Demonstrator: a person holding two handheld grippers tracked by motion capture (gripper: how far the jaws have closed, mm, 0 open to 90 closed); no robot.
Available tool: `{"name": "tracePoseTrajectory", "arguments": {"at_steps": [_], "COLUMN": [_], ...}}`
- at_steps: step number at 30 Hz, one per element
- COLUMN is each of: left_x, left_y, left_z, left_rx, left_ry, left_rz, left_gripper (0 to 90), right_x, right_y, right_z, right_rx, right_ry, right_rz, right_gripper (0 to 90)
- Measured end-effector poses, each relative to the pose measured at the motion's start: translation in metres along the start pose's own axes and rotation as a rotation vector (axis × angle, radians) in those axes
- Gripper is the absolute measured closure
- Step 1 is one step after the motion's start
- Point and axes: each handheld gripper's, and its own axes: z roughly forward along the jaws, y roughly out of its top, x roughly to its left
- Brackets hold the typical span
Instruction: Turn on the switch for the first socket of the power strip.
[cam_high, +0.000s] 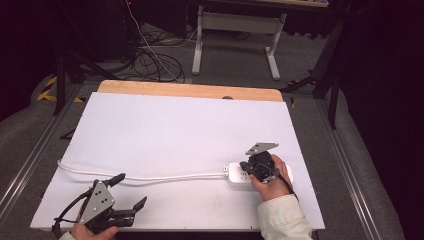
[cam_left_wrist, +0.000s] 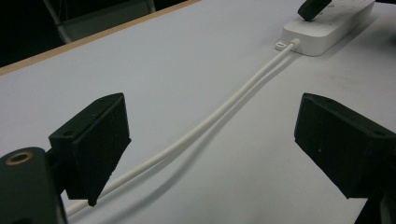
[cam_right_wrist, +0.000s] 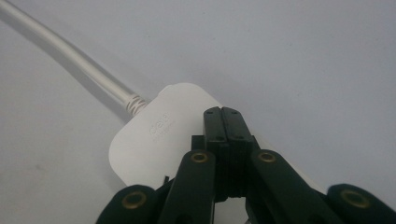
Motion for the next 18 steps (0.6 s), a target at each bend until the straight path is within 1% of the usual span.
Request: {"name": "tracePoseTrajectory", "arguments": {"at_steps": [18], "left_x": [-0.0003], "left_y": [-0.0001], "left_z": [-0.0001], "left_rx": [0.0], "left_ry": [0.002], "left_rz": [0.001], "left_gripper": [10.8], "right_x": [0.0016], "right_y": [0.0007], "right_z": [0.0011], "right_rx": [0.011], "right_ry": [-0.011], "right_rz": [-0.011], "right_gripper": [90.0]}}
